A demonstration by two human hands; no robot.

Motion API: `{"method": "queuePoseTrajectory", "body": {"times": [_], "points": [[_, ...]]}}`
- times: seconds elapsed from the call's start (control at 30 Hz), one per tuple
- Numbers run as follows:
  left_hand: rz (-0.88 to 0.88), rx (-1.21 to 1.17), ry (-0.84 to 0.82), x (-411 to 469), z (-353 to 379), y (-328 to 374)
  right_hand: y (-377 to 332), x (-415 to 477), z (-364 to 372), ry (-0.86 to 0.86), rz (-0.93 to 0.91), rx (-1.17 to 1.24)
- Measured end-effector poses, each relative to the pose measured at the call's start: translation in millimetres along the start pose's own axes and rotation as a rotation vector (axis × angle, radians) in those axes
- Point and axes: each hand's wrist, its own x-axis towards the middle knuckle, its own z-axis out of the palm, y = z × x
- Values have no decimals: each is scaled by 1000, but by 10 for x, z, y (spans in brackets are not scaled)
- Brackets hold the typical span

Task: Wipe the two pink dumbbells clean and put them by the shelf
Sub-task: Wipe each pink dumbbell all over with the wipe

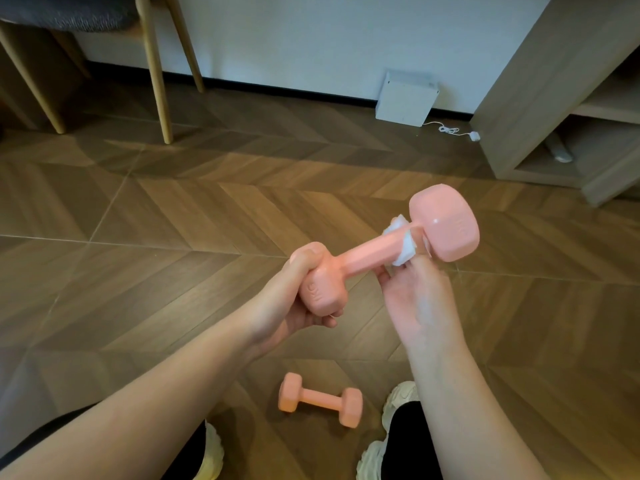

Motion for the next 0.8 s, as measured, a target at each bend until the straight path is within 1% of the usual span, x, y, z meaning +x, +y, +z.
{"method": "queuePoseTrajectory", "body": {"times": [0.1,0.17,0.23,0.33,0.43,0.5,0.53,0.57,0.6,0.63,0.67,0.73,0.77,0.8], "points": [[6,17,3,-2,20,-25,-14,-7,1,2,60,85],[61,50,34,21,26,-34,-33,-24,3,5,80,133],[198,179,73,64,7,-39,-50,-21,-16,13,85,156],[430,512,128,87,-47,-31,-57,-11,-49,34,106,191],[712,804,129,77,-91,-41,-82,-16,-76,23,105,205],[832,905,132,71,-98,-57,-98,-22,-78,25,103,223],[833,902,125,69,-97,-63,-104,-27,-75,30,100,226],[795,874,107,67,-97,-77,-105,-26,-75,40,91,218],[718,829,88,67,-89,-93,-105,-24,-78,53,82,206],[603,755,73,58,-70,-102,-105,-21,-77,61,73,200],[458,646,62,50,-47,-103,-109,-22,-76,64,67,205],[143,318,41,59,-20,-88,-114,-24,-75,58,62,228],[10,167,4,68,-21,-77,-115,-26,-77,54,61,228],[-79,82,-45,65,-21,-57,-116,-33,-84,52,60,218]]}}
